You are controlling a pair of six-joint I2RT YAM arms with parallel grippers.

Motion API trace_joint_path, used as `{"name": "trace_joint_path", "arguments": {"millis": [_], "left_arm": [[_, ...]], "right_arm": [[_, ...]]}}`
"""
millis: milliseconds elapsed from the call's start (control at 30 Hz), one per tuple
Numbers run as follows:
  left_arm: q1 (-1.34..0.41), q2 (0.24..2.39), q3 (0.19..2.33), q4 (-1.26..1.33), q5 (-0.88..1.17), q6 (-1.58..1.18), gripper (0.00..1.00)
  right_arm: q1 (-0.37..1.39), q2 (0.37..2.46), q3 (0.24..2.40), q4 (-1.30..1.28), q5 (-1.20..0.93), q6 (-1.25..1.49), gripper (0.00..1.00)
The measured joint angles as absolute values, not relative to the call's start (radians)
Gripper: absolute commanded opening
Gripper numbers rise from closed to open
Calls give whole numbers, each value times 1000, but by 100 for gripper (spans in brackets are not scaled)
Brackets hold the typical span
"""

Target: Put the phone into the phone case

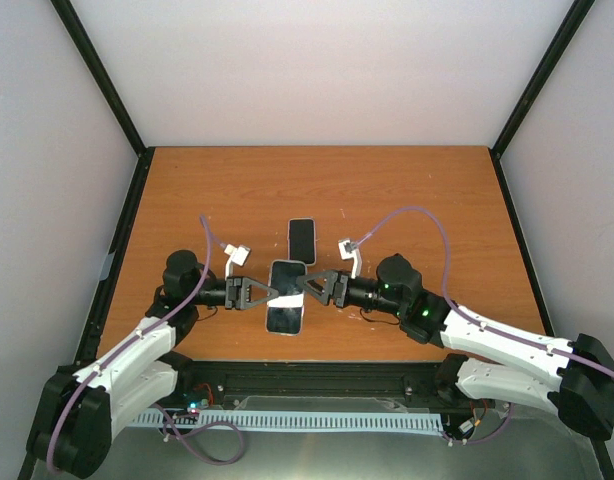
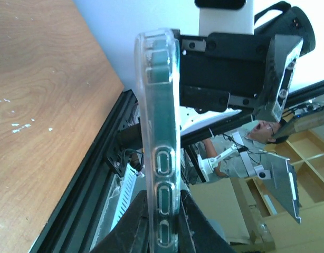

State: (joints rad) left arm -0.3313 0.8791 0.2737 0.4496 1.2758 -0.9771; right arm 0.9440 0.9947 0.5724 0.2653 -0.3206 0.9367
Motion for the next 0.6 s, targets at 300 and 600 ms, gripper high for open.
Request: {"name": "trace_joint_path", "arguments": {"millis": [300, 600], "left_arm": [[-336, 879, 274, 473, 1317, -987, 0], [-340, 945, 379, 200, 1289, -812, 0]], "right_arm": [[943, 1067, 651, 215, -310, 900, 39], [920, 1075, 660, 146, -250, 898, 3]]}}
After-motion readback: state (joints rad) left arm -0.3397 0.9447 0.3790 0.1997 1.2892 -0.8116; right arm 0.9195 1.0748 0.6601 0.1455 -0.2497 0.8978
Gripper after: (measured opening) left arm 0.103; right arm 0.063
